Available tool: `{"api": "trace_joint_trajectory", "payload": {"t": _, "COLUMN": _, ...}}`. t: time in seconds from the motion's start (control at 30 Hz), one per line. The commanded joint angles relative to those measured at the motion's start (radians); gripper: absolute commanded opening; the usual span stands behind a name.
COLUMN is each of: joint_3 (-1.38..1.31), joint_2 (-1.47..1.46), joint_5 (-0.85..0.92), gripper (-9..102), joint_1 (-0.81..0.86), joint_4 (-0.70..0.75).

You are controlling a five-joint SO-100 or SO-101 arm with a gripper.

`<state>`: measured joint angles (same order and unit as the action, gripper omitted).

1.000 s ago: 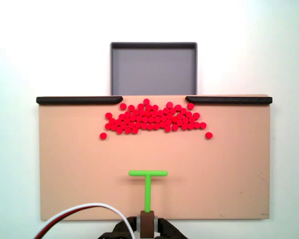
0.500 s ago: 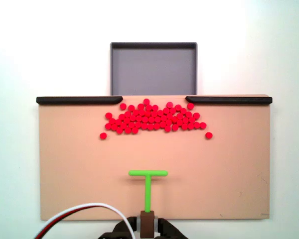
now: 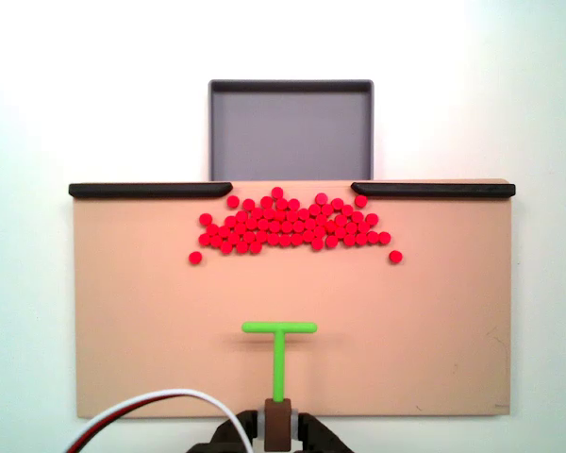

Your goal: Gather the left side granules

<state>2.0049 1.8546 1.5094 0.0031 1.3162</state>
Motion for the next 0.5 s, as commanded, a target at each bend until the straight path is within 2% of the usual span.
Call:
{"api": "trace_joint_trajectory", "payload": {"t": 0.0, "joint_3": -0.032, "joint_2": 0.038, "joint_5": -0.015, "gripper": 0, "joint_1": -0.012, "joint_4": -0.002}}
{"api": "trace_joint_trajectory", "payload": {"t": 0.47, "joint_3": -0.032, "joint_2": 0.066, "joint_5": -0.037, "gripper": 0, "joint_1": -0.029, "joint_4": 0.002}}
